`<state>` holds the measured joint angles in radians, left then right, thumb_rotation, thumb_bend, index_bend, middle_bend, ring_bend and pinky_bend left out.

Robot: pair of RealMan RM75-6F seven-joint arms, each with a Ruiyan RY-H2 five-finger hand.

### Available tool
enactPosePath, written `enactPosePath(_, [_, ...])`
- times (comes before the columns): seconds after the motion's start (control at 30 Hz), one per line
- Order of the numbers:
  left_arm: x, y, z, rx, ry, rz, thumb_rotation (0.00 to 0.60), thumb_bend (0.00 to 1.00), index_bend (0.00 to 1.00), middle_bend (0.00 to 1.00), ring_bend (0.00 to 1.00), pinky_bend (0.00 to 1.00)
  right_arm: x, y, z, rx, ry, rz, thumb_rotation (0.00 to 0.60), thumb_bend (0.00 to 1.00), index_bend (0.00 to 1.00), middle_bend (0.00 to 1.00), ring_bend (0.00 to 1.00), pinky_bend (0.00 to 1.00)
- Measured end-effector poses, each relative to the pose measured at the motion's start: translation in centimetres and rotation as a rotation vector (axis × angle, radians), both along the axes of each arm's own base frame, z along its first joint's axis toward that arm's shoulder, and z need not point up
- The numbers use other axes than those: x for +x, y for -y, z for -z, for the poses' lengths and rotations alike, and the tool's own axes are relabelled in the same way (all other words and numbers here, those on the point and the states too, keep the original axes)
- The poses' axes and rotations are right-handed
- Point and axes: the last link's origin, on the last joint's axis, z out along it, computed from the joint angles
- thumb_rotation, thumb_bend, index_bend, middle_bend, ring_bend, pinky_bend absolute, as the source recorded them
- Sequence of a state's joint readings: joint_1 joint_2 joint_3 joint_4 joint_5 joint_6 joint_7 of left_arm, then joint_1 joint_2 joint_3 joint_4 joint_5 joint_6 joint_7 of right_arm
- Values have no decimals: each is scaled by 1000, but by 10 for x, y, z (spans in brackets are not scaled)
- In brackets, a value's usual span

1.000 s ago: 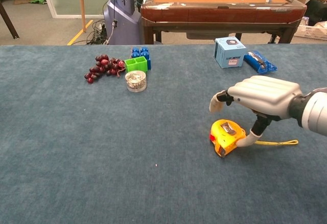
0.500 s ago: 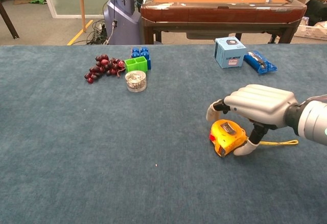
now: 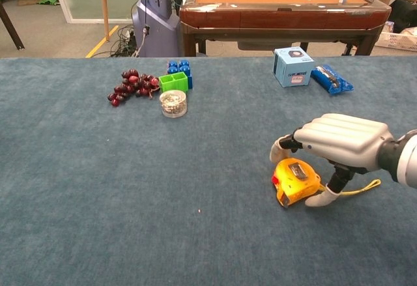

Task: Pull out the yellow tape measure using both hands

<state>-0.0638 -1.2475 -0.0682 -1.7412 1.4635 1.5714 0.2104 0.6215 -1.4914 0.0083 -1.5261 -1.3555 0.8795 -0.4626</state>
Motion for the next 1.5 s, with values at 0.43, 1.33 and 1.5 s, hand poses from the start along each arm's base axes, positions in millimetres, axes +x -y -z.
enactPosePath(0.43, [0,2,-1,4,3,-9,600,198,37,0,0,0,3,6,9,13,-11,4,600,284,287,362,267,240])
enactPosePath(1.33, [35,-61,15,-148,68,114,600,198,33,0,0,0,53,21,-11,-86,127,12,600,576,601,623,487,269])
enactPosePath(1.5, [61,-93,28,-216,142,165,600,198,33,0,0,0,77,27,-15,-132,142,22,600,576,604,625,496,268])
